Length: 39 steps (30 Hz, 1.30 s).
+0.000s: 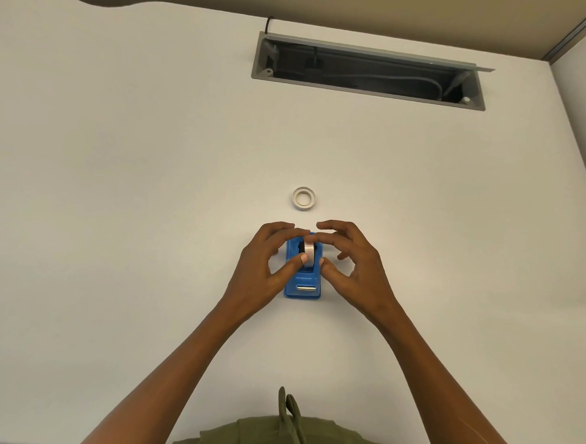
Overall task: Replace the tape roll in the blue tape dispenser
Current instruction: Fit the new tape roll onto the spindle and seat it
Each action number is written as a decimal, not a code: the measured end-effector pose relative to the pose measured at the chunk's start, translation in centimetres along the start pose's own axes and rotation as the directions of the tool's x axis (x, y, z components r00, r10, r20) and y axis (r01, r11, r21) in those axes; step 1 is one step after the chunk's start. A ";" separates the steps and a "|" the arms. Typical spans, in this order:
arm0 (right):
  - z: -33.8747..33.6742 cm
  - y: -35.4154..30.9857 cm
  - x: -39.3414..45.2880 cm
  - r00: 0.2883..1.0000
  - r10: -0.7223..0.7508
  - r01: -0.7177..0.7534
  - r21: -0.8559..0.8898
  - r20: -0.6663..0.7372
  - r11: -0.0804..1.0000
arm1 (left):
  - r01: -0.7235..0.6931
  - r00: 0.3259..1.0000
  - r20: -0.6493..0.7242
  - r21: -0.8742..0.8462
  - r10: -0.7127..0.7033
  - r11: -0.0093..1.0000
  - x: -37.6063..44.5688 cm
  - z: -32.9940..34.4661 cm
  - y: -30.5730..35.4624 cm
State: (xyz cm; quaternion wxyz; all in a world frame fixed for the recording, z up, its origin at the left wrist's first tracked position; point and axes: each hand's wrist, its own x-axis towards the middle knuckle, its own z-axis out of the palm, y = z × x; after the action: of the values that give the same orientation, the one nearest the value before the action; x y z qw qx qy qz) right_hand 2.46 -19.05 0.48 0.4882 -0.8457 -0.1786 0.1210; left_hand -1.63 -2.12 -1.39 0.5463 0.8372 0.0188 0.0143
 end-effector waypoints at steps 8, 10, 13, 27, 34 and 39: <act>0.3 0.5 0.5 0.998 0.039 -0.039 0.001 0.057 0.999 | 0.022 1.000 0.003 -0.067 -0.022 0.997 0.1 0.2 -0.3; 0.4 0.7 0.6 0.998 0.042 -0.043 0.010 0.055 0.999 | 0.012 1.000 0.006 -0.071 -0.012 0.997 0.1 0.2 -0.2; 0.5 1.0 0.7 0.998 0.054 -0.055 0.031 0.040 0.998 | 0.000 1.000 -0.004 -0.068 -0.001 0.998 0.2 0.1 0.0; 1.0 0.4 2.3 0.974 0.226 -0.223 0.192 0.004 0.956 | -0.032 0.999 0.037 -0.032 0.033 0.999 0.3 -0.1 -1.0; 0.9 -0.3 3.0 0.941 0.338 -0.328 0.280 0.014 0.902 | -0.028 0.999 0.024 -0.059 0.030 0.998 0.2 0.0 -0.9; 0.9 -0.3 3.4 0.921 0.387 -0.376 0.325 0.032 0.868 | -0.035 0.999 0.021 -0.051 0.036 0.998 0.1 0.2 -0.9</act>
State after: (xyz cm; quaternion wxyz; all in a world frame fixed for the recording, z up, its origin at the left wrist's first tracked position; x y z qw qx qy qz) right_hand 5.12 -16.74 0.20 0.5901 -0.7740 0.0227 0.2285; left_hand -1.57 -1.91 -2.28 0.5673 0.8233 -0.0026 0.0152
